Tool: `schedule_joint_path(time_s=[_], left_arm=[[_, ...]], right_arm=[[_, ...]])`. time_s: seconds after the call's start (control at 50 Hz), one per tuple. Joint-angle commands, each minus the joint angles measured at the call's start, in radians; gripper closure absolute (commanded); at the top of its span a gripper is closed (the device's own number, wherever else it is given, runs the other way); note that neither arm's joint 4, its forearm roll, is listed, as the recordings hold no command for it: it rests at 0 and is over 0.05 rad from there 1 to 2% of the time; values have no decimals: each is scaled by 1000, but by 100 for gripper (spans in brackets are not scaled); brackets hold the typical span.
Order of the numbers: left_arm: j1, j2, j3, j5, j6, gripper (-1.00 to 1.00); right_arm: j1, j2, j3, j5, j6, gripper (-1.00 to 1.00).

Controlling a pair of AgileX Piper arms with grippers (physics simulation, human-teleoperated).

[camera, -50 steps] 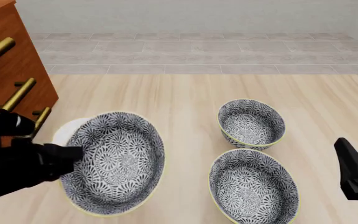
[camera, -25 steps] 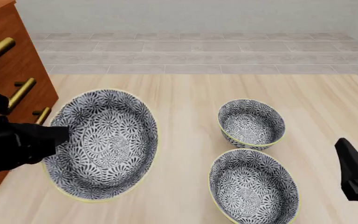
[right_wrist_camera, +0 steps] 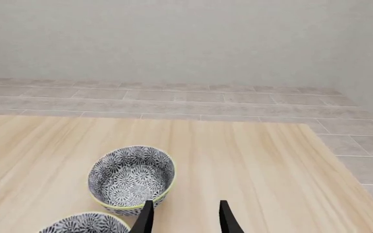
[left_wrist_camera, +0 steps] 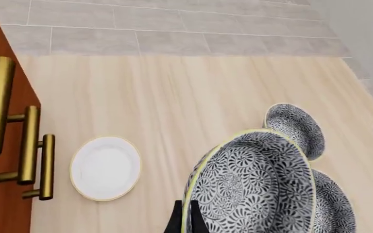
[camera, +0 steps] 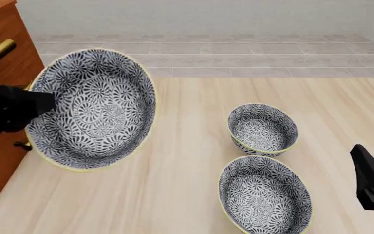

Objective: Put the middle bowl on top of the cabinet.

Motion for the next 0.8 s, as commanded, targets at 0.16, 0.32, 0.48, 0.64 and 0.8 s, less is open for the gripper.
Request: schedule_joint_path(time_s=[0.16, 0.32, 0.48, 0.64, 0.8], left_arm=[[46, 10, -86, 11, 18, 100], [99, 15, -123, 7, 37, 100], [138, 27, -163, 3, 54, 100], [172, 51, -208, -4, 66, 100], [211, 78, -244, -15, 66, 100]], right_arm=[[-2, 11, 0, -10, 0, -100], [-2, 11, 0, -10, 1, -100], [-3, 12, 0, -10, 1, -100], [-2, 25, 0, -20, 1, -100], [-4, 40, 0, -32, -1, -100]])
